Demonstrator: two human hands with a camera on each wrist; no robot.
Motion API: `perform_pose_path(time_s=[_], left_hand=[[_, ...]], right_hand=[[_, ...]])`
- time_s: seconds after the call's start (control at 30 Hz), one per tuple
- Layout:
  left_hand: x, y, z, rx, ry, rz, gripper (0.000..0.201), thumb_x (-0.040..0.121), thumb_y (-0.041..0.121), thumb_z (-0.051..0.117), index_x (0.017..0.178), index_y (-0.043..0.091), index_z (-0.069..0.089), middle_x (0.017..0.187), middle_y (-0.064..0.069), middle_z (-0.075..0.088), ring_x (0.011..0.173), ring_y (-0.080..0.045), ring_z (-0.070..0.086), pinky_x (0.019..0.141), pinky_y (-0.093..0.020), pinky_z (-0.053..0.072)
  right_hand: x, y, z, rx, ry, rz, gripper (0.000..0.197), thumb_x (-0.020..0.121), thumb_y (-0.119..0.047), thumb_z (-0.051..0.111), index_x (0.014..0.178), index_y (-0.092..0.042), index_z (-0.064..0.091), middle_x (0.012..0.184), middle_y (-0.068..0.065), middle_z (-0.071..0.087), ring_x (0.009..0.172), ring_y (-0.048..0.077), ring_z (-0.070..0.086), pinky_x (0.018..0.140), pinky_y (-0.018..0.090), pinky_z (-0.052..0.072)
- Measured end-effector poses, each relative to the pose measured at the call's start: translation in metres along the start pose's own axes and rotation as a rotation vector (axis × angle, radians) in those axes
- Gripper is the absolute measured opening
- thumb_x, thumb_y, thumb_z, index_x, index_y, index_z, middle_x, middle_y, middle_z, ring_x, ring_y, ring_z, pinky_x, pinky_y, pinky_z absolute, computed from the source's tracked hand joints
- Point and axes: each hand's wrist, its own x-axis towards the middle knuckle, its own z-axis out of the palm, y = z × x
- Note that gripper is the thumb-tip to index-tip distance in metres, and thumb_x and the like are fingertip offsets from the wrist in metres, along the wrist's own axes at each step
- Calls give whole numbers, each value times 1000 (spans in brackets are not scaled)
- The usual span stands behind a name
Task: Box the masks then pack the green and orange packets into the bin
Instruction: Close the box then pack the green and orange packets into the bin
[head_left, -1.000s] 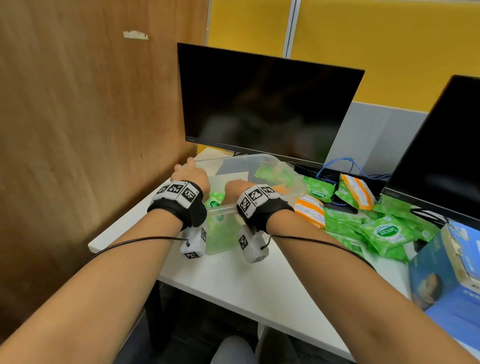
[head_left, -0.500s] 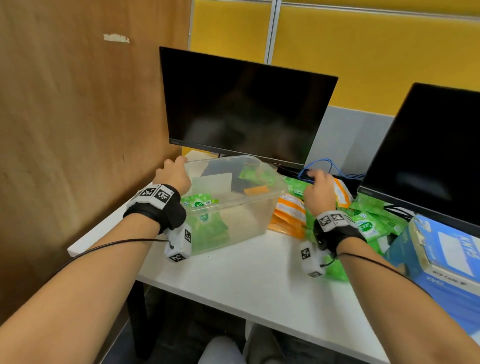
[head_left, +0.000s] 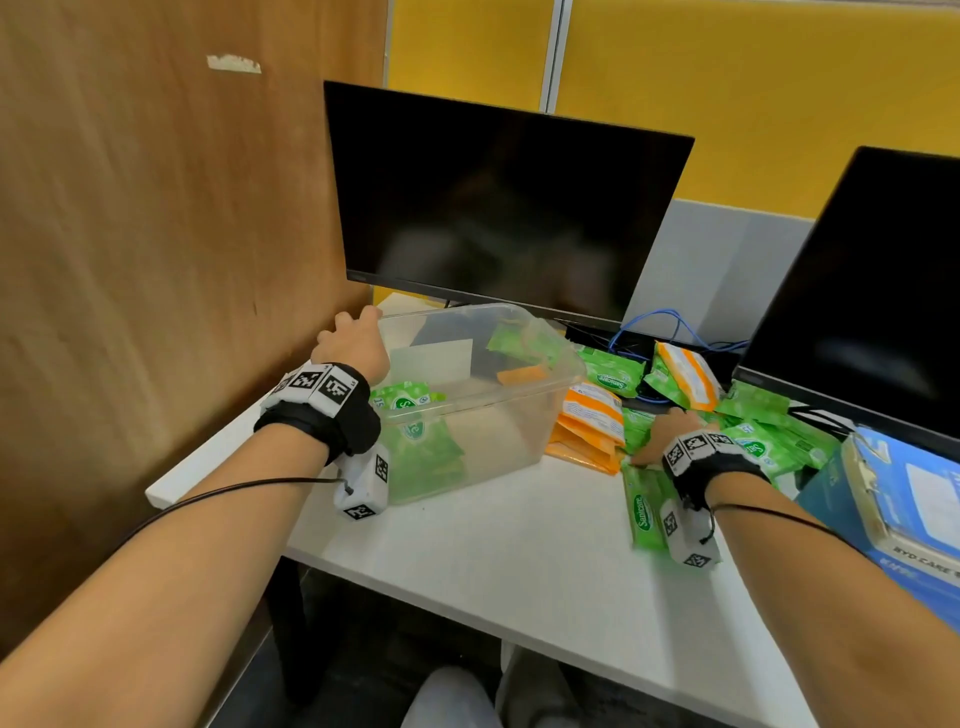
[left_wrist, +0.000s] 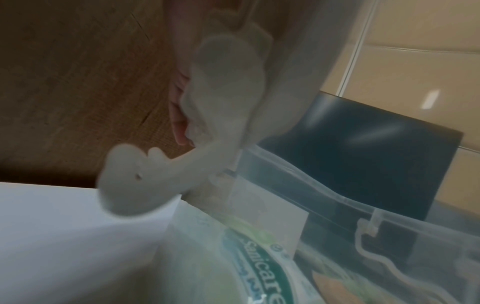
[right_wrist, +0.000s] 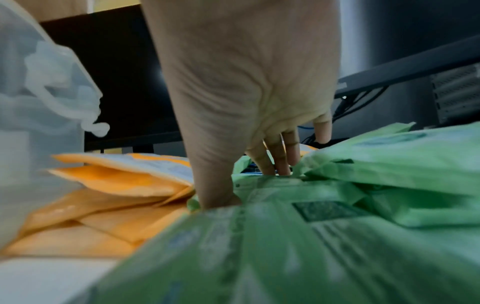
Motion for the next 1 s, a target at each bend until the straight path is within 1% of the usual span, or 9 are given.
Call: perform_pose_path(time_s=[0.1, 0.2, 0.37, 0.47, 0.53, 0.67, 0.8, 0.9, 1.0], left_hand=[[0, 1, 1, 11, -1, 1, 57, 93, 8, 43, 145, 24, 27, 137, -16, 36, 121, -41, 43, 96, -49, 41], [0, 1, 1, 21, 3, 4, 57, 92, 7, 43, 144, 24, 27, 136, -16, 37, 120, -41, 44, 95, -48, 41], [0, 2, 1, 27, 2, 5, 55, 93, 8, 44, 143, 23, 28, 135, -16, 37, 119, -41, 45, 94, -48, 42], [1, 2, 0, 26, 1, 4, 55, 93, 9, 44, 144, 24, 27, 135, -16, 37, 119, -41, 45, 94, -48, 42], [0, 1, 0, 26, 6, 7, 54, 93, 9, 43, 143, 24, 28, 135, -16, 37, 119, -41, 45, 93, -48, 42], [0, 1, 1, 7, 9, 10, 55, 93, 9, 43, 144, 24, 28, 135, -16, 37, 119, -41, 44, 94, -48, 41], [1, -2, 0, -22, -10, 19, 58, 91, 9, 45, 144, 25, 28, 135, -15, 37, 120, -41, 43, 96, -48, 40], [2, -2, 0, -51, -23, 40, 59, 90, 8, 45, 145, 25, 29, 137, -14, 36, 121, -41, 43, 97, -48, 40], [1, 2, 0, -90, -25, 70, 61, 90, 6, 45, 145, 26, 30, 139, -14, 36, 122, -40, 44, 98, -47, 41]], right_hand=[[13, 0, 10, 50, -2, 10, 82, 68, -63, 68, 128, -12, 46, 127, 10, 51, 118, 32, 50, 99, 47, 42], [22, 4, 20, 45, 20, -13, 70, 66, -45, 73, 121, -12, 44, 115, 11, 58, 106, 32, 57, 96, 47, 42], [10, 12, 14, -52, 50, -45, 41, 79, -29, 60, 117, -17, 49, 115, 8, 58, 109, 30, 53, 97, 47, 39], [10, 12, 12, 24, 13, -17, 47, 80, -42, 61, 116, -15, 48, 113, 6, 56, 109, 28, 54, 101, 46, 34], [10, 13, 8, 120, -16, 36, 57, 73, -52, 62, 113, -14, 51, 112, 6, 57, 107, 28, 55, 97, 43, 37], [13, 24, 1, 585, -7, 148, 69, 64, -51, 63, 115, -4, 60, 118, 17, 58, 110, 36, 53, 93, 38, 44], [0, 27, -34, 1167, 64, 81, 68, 60, -42, 54, 118, -7, 56, 119, 15, 56, 105, 30, 52, 91, 38, 42], [-24, 20, -66, 1746, 4, -99, 63, 65, -30, 54, 125, -12, 55, 124, 14, 60, 109, 28, 59, 82, 38, 48], [-60, -3, -103, 1947, -147, -359, 41, 81, -28, 64, 121, -18, 59, 117, 9, 66, 104, 26, 64, 84, 40, 53]])
